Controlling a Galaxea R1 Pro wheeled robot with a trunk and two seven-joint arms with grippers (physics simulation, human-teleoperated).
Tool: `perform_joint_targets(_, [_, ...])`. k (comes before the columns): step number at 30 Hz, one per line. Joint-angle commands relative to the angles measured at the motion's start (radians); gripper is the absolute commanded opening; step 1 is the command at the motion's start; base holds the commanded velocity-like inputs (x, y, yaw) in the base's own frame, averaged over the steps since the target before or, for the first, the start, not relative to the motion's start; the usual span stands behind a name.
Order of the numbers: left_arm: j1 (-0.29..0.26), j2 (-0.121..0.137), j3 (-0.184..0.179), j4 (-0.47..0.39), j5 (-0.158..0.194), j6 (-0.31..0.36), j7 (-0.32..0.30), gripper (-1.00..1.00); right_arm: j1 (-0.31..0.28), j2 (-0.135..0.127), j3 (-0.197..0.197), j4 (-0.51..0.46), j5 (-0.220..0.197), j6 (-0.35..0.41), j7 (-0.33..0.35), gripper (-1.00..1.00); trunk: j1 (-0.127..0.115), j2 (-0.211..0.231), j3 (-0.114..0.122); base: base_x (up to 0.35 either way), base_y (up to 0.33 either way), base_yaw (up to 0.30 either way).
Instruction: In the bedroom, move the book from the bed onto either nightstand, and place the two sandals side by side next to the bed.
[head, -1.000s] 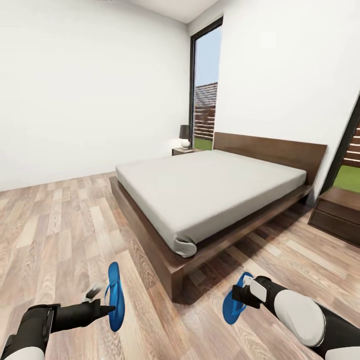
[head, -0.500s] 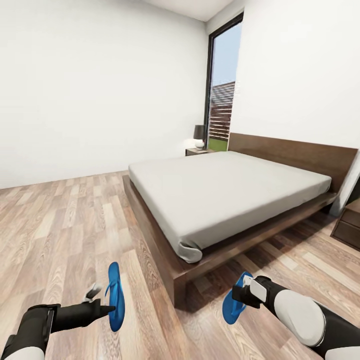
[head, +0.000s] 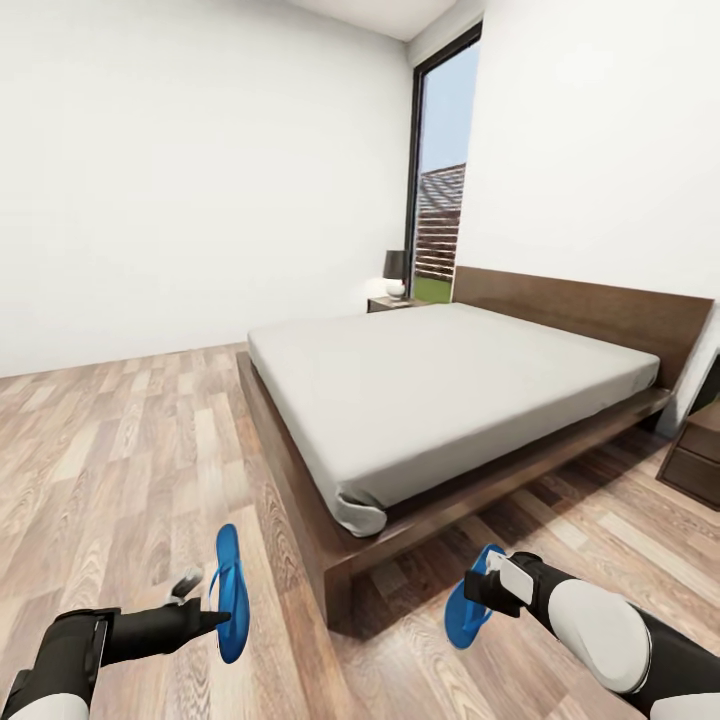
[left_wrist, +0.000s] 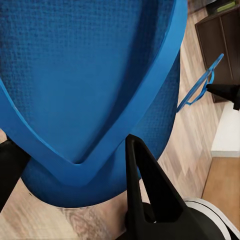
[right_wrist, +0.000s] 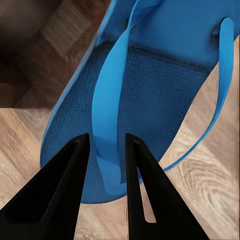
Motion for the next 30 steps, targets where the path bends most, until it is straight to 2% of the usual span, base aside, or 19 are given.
perform_joint_targets(1, [-0.002,-0.001,0.005,-0.001,-0.01,0.011,-0.01,-1.0,-0.001,-0.001,-0.006,0.002,0.009,0.002,0.005,-1.0,0.0,0.0,-0.001,0.098,-0.182,0.0])
perform_joint_targets(18, [-0.002,0.003,0.006,-0.001,-0.01,0.011,-0.01,-1.0,-0.001,-0.002,-0.007,0.003,0.01,0.002,0.013,-1.0,0.0,0.0,-0.001,0.097,-0.173,0.0])
perform_joint_targets(30, [-0.002,0.019,0.007,-0.003,-0.012,0.012,-0.011,-1.0,0.004,-0.001,-0.006,0.002,0.012,0.003,0.015,-1.0,0.0,0.0,-0.001,0.011,-0.013,0.0])
